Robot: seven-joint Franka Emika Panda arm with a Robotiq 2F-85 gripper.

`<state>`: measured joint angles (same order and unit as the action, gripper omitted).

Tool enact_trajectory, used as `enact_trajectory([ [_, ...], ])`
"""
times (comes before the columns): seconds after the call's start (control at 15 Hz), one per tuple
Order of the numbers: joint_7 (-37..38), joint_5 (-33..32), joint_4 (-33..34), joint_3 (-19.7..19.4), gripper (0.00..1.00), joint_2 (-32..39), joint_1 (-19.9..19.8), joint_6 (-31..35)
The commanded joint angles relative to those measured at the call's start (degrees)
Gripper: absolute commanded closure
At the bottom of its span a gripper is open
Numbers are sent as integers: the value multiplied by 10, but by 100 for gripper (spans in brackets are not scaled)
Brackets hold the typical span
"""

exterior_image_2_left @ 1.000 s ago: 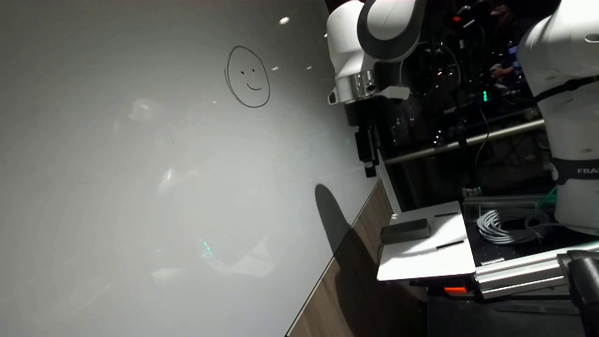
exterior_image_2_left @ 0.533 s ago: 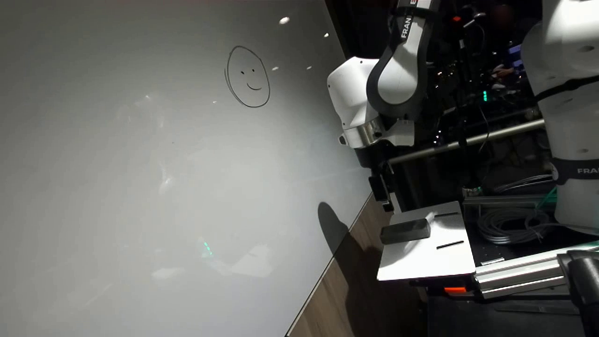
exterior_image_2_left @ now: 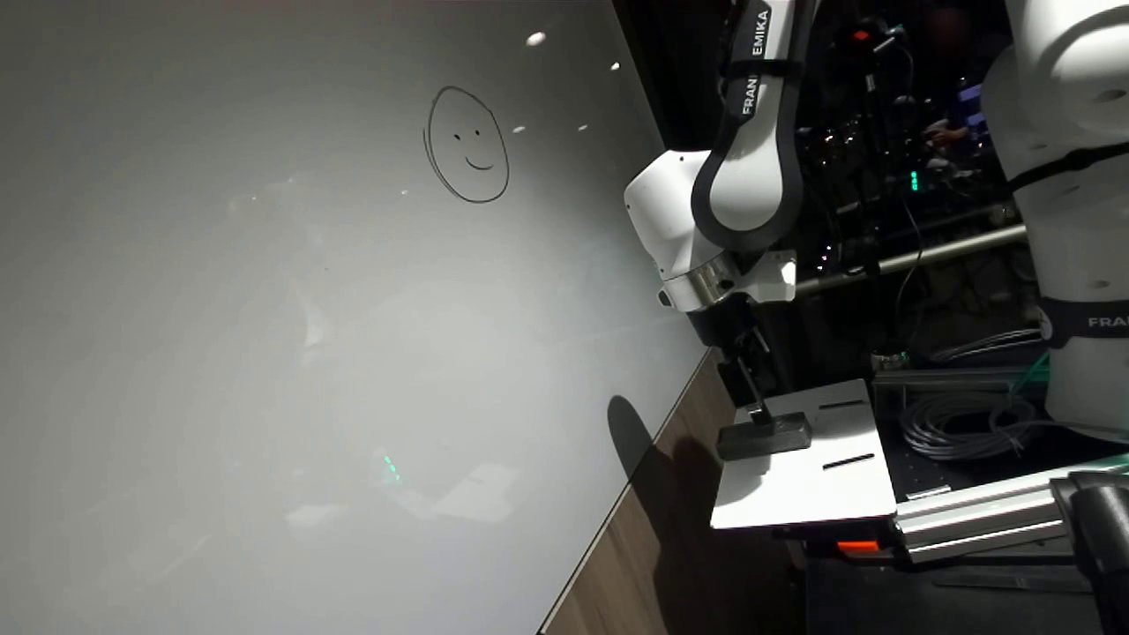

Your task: Erase what was on the whiteboard

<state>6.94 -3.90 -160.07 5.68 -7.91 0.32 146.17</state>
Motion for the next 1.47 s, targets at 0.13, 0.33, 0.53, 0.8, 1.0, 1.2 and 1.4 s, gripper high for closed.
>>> enact_trajectory([
  [0.13, -32, 15, 4, -15, 0, 8, 10, 32],
  [0.33, -35, 7, 6, -19, 0, 24, 6, 55],
  [0.53, -30, -2, 6, -19, 0, 54, 7, 82],
  [0.8, -19, -37, 8, -23, 0, 83, 4, 113],
  [1.0, -13, -76, 18, -35, 0, 93, 1, 122],
  [1.2, -14, -99, 33, -49, 0, 101, -3, 124],
  [1.4, -14, -102, 43, -58, 0, 113, -3, 125],
])
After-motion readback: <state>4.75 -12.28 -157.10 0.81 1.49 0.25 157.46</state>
